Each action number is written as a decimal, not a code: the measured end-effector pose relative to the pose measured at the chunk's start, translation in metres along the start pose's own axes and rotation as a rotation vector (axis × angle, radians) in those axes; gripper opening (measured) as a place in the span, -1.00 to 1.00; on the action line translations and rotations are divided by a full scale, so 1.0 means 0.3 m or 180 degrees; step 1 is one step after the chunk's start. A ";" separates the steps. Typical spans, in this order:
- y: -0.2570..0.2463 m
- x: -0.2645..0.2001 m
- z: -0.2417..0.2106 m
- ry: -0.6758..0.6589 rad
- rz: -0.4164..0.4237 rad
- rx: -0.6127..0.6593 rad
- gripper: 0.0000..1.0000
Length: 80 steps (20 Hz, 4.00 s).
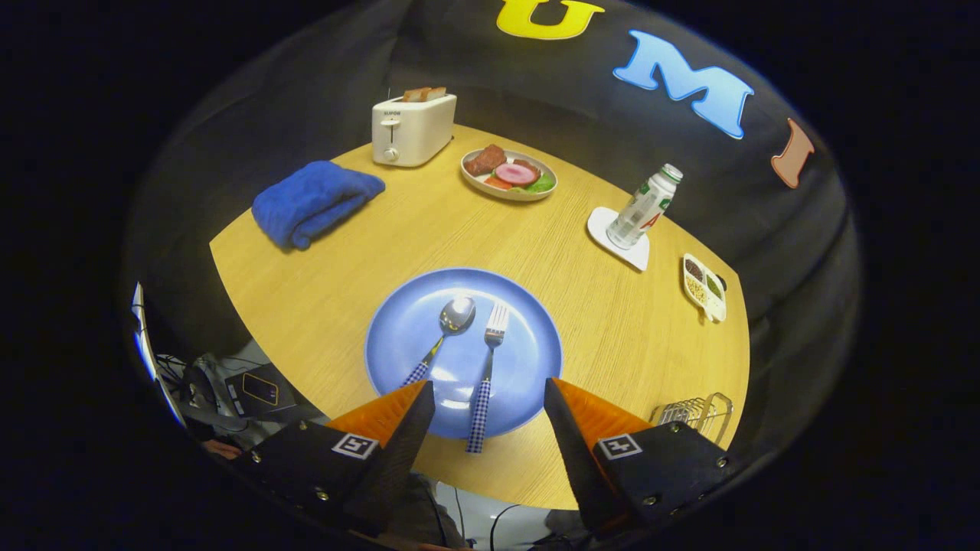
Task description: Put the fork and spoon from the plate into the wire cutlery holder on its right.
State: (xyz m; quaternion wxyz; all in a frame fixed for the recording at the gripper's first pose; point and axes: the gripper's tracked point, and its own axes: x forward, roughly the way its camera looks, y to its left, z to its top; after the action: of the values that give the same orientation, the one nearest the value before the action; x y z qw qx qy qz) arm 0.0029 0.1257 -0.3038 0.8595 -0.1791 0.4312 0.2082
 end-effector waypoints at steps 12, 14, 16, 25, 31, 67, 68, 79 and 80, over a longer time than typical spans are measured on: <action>0.012 0.146 -0.075 0.0624 0.0089 0.0178 0.35; 0.015 0.161 -0.076 0.0698 0.0097 0.0182 0.34; 0.026 0.199 -0.118 0.0884 0.0137 0.0193 -0.29; -0.001 0.224 -0.141 0.1203 0.0072 0.0380 -0.90; 0.015 0.158 -0.155 0.1475 0.0441 0.0193 -0.90; -0.671 -0.521 -0.356 0.2144 0.0749 0.0495 -0.90; -0.694 -0.527 -0.366 0.2180 0.0728 0.0509 -0.90; -0.867 -0.481 -0.419 0.2551 0.0645 0.0809 -0.91; -0.873 -0.467 -0.418 0.2577 0.0654 0.0826 -0.91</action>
State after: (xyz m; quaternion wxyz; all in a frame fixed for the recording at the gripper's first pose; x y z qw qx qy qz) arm -0.0226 -0.1862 -0.2266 0.6113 -0.0929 0.7715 0.1497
